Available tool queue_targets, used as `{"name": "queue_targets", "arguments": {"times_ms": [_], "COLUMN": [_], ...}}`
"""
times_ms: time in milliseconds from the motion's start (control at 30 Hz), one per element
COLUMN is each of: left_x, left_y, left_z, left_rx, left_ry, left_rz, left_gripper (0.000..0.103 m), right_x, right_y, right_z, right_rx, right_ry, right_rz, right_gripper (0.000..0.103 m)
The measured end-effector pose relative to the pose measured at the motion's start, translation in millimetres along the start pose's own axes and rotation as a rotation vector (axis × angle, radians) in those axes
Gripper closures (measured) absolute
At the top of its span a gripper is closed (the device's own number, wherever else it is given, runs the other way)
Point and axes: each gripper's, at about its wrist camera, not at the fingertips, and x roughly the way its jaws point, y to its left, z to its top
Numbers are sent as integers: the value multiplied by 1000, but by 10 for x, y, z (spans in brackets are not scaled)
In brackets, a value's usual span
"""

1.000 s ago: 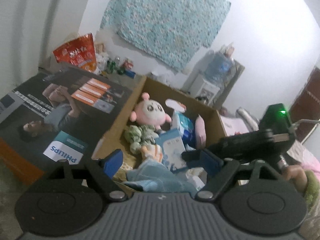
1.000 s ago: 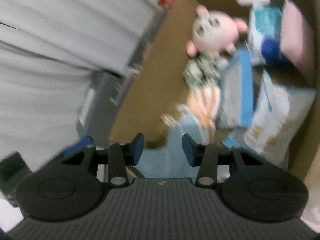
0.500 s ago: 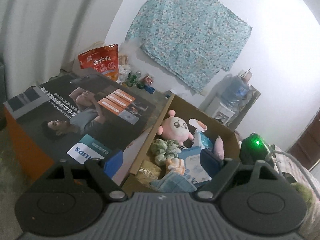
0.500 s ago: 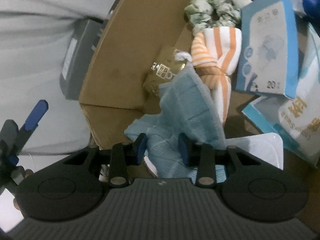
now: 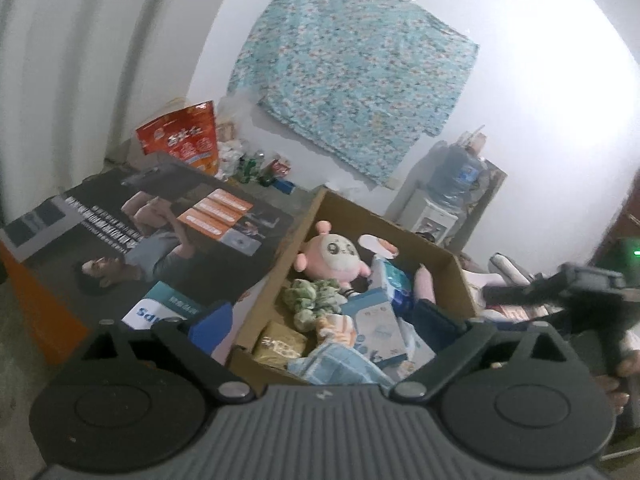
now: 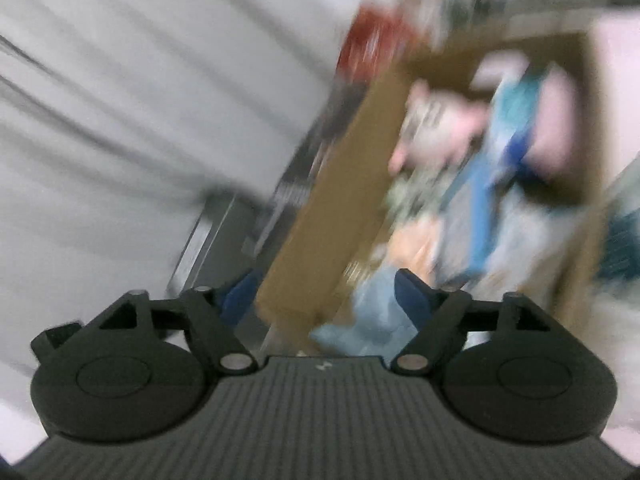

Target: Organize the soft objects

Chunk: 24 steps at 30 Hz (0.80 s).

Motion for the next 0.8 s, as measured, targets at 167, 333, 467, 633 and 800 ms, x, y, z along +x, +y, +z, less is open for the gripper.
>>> {"name": "queue_targets", "arguments": {"times_ms": [167, 333, 467, 633, 800], "left_x": [-15, 33, 59, 146, 249], "left_y": [-218, -438, -641, -820, -850], "left_z": [-73, -166, -228, -316, -387], "left_rx": [71, 142, 209, 285, 280], "left_ry": [-15, -4, 9, 47, 79], "left_rz": [17, 58, 83, 137, 150], "left_gripper": [0, 0, 0, 0, 0], "right_x": [-704, -798, -767, -564, -399], "right_y": [250, 328, 306, 338, 454], "right_z": [-362, -954, -1299, -1658, -1838], "right_rx": [-210, -285, -222, -173, -177], "right_ry": [-335, -424, -457, -480, -506], "right_rz": [-394, -621, -760, -899, -999], "right_gripper": [10, 1, 1, 1, 1]}}
